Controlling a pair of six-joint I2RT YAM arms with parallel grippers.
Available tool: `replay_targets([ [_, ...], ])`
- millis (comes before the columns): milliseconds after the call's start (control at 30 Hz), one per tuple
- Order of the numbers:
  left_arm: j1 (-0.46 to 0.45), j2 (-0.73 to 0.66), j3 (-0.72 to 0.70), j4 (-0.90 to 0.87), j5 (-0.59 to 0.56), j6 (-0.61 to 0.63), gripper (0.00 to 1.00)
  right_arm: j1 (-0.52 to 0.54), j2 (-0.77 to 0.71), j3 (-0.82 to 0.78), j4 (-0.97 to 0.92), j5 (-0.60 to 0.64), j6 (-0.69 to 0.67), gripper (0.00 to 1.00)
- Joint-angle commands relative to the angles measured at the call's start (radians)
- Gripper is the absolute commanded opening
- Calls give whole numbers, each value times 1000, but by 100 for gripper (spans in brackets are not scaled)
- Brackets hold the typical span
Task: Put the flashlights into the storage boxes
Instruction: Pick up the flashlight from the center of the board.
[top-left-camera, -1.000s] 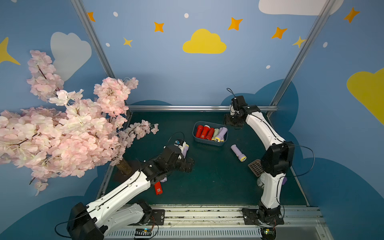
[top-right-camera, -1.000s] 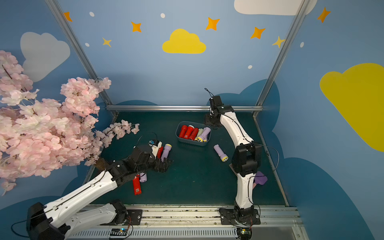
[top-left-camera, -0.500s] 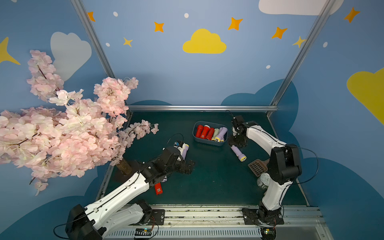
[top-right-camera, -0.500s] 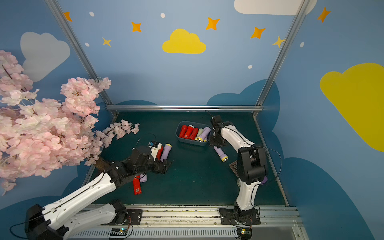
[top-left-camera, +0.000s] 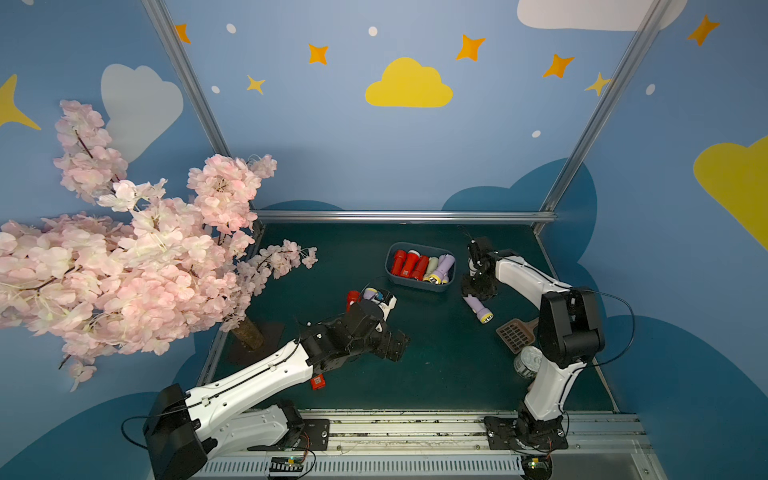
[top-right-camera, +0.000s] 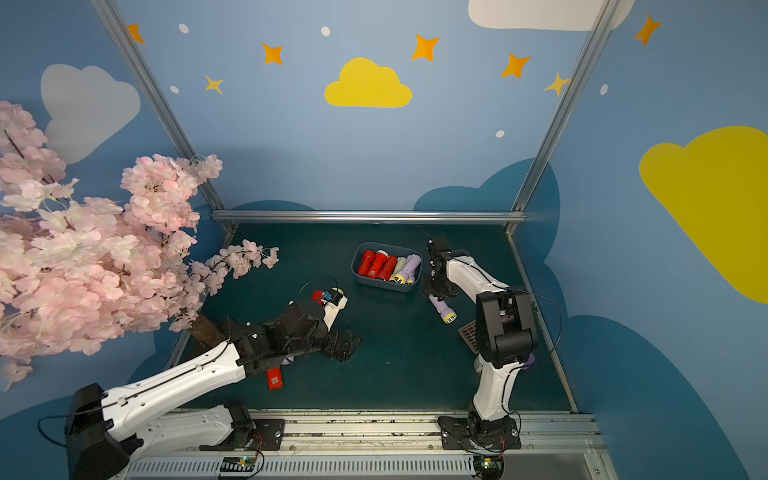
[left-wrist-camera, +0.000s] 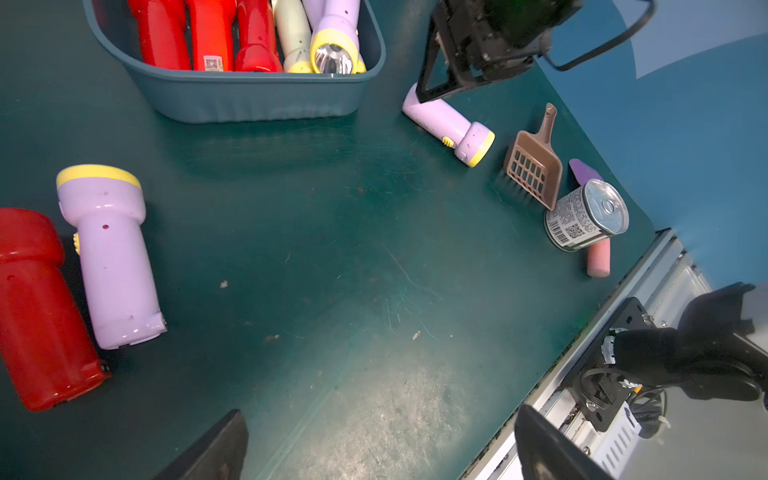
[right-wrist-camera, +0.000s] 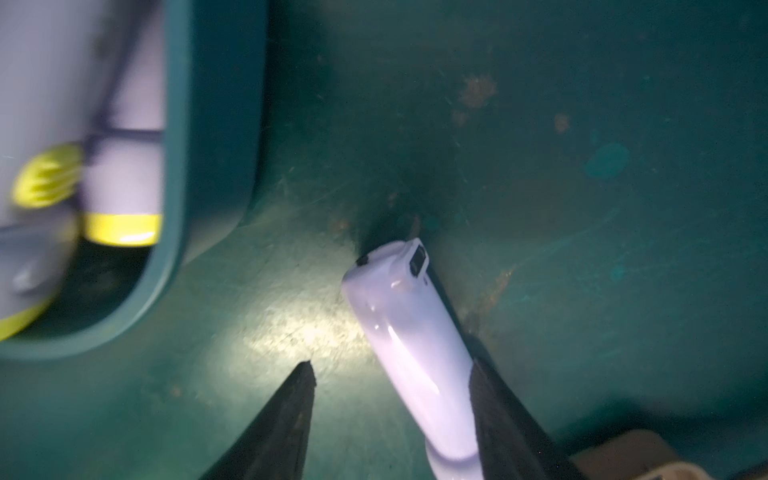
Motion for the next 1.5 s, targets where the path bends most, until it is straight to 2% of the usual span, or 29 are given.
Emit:
replay_targets([
  [0, -5, -14, 21, -9, -39, -6, 99, -12, 30, 4, 21, -17, -8, 60],
  [500, -5, 21, 37, -13, -62, 13, 99, -38, 105, 19, 46, -63, 4, 57],
  [667, -5, 22, 37, -15, -68, 26, 99, -38, 98, 17, 42, -56, 11, 44],
  [833, -5, 22, 37, -16, -78, 40, 99, -38, 85, 29, 15, -37, 19, 35],
  [1467, 2, -31, 6, -13, -98, 76, 99, -30, -107, 39, -98, -27, 52, 35],
])
